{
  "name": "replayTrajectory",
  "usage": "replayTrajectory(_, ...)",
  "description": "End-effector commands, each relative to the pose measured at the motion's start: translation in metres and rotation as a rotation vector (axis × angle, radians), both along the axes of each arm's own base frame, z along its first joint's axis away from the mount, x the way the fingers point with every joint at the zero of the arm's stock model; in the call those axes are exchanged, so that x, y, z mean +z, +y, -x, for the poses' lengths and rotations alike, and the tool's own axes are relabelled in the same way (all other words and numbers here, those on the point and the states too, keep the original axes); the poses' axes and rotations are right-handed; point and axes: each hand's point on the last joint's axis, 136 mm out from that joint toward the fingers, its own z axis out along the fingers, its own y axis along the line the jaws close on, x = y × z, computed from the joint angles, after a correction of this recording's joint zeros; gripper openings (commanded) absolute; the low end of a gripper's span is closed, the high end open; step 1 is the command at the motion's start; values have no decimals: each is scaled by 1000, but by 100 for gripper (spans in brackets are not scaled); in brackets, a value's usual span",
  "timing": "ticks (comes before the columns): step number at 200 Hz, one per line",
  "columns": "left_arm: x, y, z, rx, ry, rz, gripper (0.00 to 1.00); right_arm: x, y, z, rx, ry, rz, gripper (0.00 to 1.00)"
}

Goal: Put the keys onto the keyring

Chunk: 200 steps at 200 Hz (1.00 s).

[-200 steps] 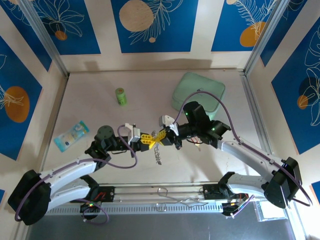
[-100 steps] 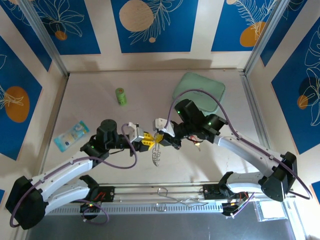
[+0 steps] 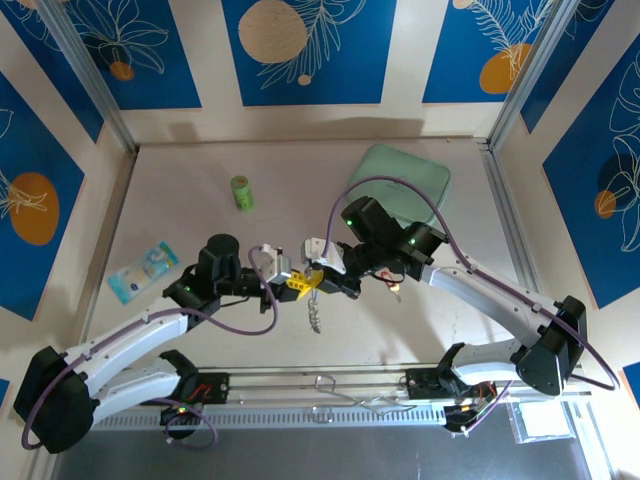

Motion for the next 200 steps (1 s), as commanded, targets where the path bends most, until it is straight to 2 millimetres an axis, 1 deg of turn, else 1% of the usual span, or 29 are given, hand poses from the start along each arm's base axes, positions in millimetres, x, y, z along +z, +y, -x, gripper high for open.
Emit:
replayTrajectory(1, 21, -4, 1, -14, -87, 76, 0, 27, 5, 3, 4, 30, -136, 26)
replayTrajectory(8, 21, -3, 1, -5, -92, 91, 0, 36, 0, 1, -12, 41, -189, 33)
replayTrajectory(14, 21, -3, 1, -1, -97, 105, 0, 41, -4, -2, -27, 48, -232, 37)
replayTrajectory(27, 23, -2, 1, 6, -101, 133, 0, 45, -13, -1, -37, 47, -293, 39)
replayTrajectory(37, 23, -2, 0, 9, -98, 146, 0, 41, -17, -2, -53, 34, -305, 39)
replayTrajectory(73, 24, -3, 2, 1, -86, 165, 0, 15, -21, -11, -117, -31, -240, 38)
replayTrajectory(97, 22, -3, 3, 1, -70, 163, 0, 9, -20, -10, -104, -91, -215, 37)
replayTrajectory(118, 22, -3, 3, 0, -61, 164, 0, 3, -19, -11, -81, -207, -192, 35)
replayTrajectory(138, 22, -3, 3, 1, -50, 162, 0, 7, -18, -16, -95, -317, -202, 32)
replayTrajectory(165, 22, -4, 0, 17, -19, 165, 0, 11, -20, -14, -76, -430, -227, 31)
replayTrajectory(200, 21, -6, -1, 12, 26, 176, 0, 12, -21, -17, -83, -534, -215, 30)
